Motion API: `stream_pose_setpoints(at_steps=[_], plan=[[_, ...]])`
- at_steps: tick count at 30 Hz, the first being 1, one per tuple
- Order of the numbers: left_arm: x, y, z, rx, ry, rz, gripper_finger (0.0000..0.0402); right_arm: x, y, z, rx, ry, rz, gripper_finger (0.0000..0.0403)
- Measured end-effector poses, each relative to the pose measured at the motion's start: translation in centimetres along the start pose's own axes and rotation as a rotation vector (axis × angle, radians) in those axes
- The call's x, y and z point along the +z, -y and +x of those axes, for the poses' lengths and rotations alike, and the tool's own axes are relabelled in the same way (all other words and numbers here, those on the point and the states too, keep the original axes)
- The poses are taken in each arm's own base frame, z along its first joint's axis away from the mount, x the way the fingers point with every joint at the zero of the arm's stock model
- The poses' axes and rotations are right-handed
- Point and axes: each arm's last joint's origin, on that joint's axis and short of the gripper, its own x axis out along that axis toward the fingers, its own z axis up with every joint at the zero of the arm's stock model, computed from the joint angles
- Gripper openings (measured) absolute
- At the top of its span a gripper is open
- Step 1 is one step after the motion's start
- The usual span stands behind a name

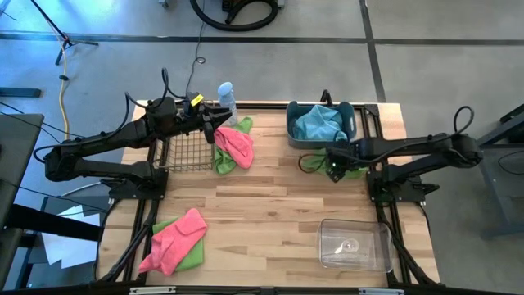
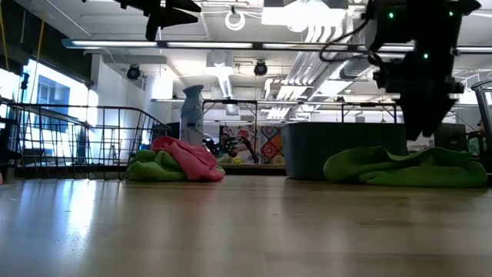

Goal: Sort microfiber towel by color & place in baskets
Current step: Put the top right green towel into the wire basket

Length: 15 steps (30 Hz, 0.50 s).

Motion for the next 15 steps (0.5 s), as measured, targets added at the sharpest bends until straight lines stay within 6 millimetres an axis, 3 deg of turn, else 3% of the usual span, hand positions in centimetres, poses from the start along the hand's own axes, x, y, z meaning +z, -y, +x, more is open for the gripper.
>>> stream_pose_setpoints(at_steps=[6, 15], plan=[[0.0, 0.0, 0.0, 0.000, 0.000, 0.000, 0.0104, -0.5, -0.2, 2.1, 0.010, 0.063, 0.152, 0.0295], [0.0, 0.0, 0.0, 0.000, -0.001, -0.001, 0.0104, -0.5, 0.1, 2.6, -0.035, 0.109, 0.184, 0.0295]])
